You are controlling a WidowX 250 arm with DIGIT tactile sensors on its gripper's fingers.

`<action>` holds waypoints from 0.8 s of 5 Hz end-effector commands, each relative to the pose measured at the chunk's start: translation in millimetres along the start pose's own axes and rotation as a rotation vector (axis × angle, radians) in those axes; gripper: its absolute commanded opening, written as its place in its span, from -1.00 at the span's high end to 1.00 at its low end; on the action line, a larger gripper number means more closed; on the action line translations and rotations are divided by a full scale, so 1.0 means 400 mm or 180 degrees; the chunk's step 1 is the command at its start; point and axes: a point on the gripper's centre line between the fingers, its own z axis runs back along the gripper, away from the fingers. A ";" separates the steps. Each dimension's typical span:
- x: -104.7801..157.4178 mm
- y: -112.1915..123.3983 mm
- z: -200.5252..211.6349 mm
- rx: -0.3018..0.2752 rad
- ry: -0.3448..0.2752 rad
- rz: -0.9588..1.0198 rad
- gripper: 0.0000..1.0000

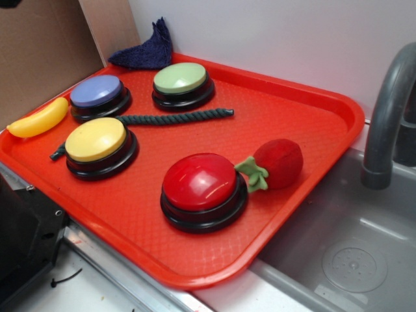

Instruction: Push the red button.

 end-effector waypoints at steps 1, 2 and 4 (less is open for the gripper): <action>0.000 0.000 0.000 0.0000 0.0000 0.0000 -1.00; 0.099 -0.094 -0.057 0.0134 0.0139 -0.0810 -1.00; 0.156 -0.269 -0.185 0.0145 0.0197 -0.1858 -1.00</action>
